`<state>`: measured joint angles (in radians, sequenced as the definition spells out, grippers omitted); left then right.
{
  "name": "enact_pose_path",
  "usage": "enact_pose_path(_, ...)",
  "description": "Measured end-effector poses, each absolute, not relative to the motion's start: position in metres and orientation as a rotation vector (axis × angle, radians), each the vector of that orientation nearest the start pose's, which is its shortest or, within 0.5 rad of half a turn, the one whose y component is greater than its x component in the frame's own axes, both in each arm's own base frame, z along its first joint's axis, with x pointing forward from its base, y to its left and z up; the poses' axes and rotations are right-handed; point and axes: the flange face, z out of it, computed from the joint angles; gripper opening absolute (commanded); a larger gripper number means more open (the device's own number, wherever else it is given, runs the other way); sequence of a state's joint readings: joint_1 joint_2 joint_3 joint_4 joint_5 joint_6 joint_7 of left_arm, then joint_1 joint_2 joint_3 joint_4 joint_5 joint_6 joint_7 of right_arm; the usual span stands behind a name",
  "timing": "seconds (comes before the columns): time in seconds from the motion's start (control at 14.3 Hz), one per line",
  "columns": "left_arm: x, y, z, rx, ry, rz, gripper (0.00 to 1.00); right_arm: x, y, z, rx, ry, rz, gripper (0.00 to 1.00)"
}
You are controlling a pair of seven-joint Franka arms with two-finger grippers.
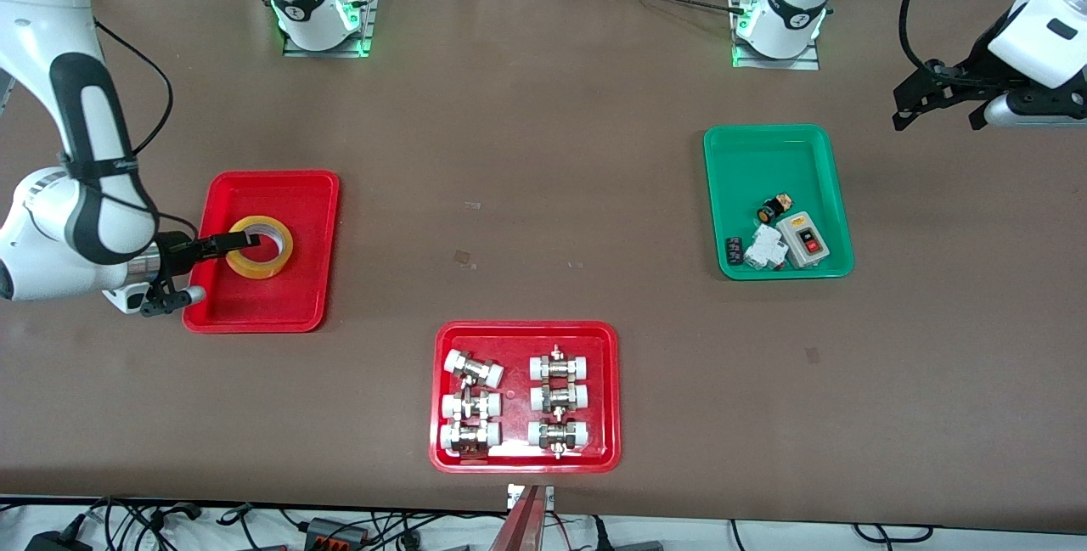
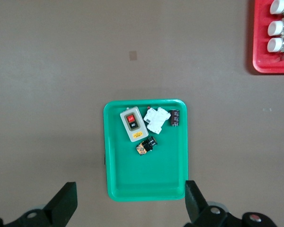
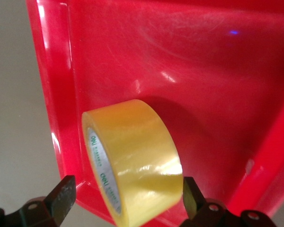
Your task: Left arm passes tape to right arm into tray
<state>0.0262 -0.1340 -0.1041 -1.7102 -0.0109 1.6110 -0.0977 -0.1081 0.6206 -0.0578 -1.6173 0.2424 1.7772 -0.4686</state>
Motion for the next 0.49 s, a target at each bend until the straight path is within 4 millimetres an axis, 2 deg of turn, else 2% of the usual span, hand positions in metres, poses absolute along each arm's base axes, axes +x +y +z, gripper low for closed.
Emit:
enact_pose_path(0.21,0.515,-0.058,0.641,-3.144,0.008,-0.079,1.00,0.638,-0.059,0.271,-2.882,-0.305,0.538,1.00)
enact_pose_path(0.42,0.517,-0.062,0.640,-3.144,0.019,-0.076,1.00,0.640,-0.064,0.287,-2.910,-0.289,0.503,1.00)
enact_pose_path(0.49,0.517,-0.061,0.639,-3.145,0.015,-0.074,1.00,0.644,-0.063,0.301,-2.928,-0.261,0.470,1.00)
